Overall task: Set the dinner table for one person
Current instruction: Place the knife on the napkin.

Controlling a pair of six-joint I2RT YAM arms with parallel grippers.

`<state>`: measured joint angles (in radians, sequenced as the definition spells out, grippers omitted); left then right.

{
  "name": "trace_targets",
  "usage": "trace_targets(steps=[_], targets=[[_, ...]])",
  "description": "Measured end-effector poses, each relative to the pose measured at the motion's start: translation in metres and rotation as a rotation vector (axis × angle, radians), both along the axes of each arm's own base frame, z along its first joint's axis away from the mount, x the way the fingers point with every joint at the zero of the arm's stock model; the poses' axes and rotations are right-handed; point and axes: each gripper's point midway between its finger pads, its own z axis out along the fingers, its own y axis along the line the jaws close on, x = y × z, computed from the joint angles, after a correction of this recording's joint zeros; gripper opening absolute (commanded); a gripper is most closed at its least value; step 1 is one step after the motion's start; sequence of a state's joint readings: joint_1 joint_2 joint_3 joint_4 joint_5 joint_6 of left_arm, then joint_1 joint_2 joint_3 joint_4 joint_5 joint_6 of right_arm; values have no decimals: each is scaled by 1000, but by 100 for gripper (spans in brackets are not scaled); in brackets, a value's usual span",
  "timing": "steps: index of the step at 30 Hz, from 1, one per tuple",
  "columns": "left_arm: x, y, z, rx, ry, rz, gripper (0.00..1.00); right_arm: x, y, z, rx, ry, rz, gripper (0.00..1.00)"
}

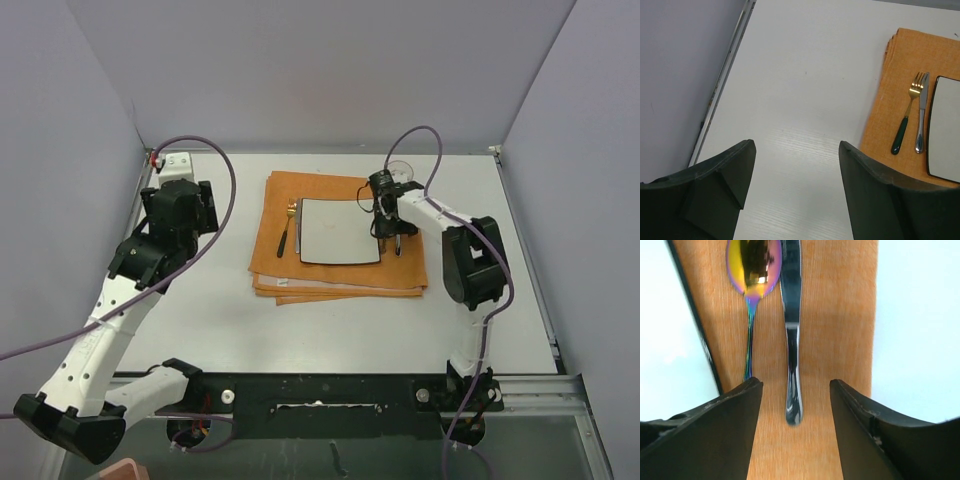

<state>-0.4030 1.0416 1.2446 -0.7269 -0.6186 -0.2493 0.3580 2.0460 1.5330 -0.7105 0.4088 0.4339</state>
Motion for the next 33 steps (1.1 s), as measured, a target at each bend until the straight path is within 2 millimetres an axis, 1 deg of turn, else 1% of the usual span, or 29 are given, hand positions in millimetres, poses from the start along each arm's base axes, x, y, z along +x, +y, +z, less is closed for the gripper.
trace_targets(steps=[2,4,6,8,9,10,11,12,13,14,15,16,18,20,22,24,27,30,33], targets=[[2,-2,-2,-3,5,-4,66,-8,0,14,-15,-26,-2,58],[5,-5,-2,-10,2,-14,66,-22,-2,38,-9,-73,-1,58],[9,-9,-4,-20,-2,-30,66,-30,-8,77,13,-163,-6,58],[13,-16,-9,-32,5,-53,66,-30,-10,126,56,-303,-6,58],[17,-21,-14,-38,13,-69,66,-29,-11,146,78,-365,-3,58],[21,-25,-19,-40,25,-85,66,-29,-11,172,110,-447,2,58],[26,-30,-26,-40,41,-102,66,-30,-10,190,136,-505,10,58],[31,-35,-34,-40,61,-119,66,-32,-8,203,164,-545,27,57],[36,-39,-42,-36,82,-134,66,-34,-5,209,186,-564,43,57],[43,-45,-53,-36,111,-150,66,-36,0,211,212,-573,64,57],[49,-50,-63,-37,136,-162,66,-37,3,209,226,-566,79,57],[56,-56,-77,-36,173,-176,66,-38,8,203,245,-549,101,57],[69,-66,-101,-34,245,-194,66,-44,16,182,266,-492,145,57],[83,-77,-121,-45,295,-220,66,-51,23,164,277,-430,181,57],[92,-87,-134,-72,326,-250,67,-57,26,157,283,-395,213,57],[101,-97,-136,-112,334,-287,67,-58,30,157,288,-389,240,57],[122,-117,-121,-184,292,-352,68,-60,32,160,287,-384,270,57],[145,-145,-103,-277,224,-440,67,-63,30,164,280,-386,288,56],[163,-175,-99,-376,201,-529,66,-66,29,173,281,-406,300,56]])
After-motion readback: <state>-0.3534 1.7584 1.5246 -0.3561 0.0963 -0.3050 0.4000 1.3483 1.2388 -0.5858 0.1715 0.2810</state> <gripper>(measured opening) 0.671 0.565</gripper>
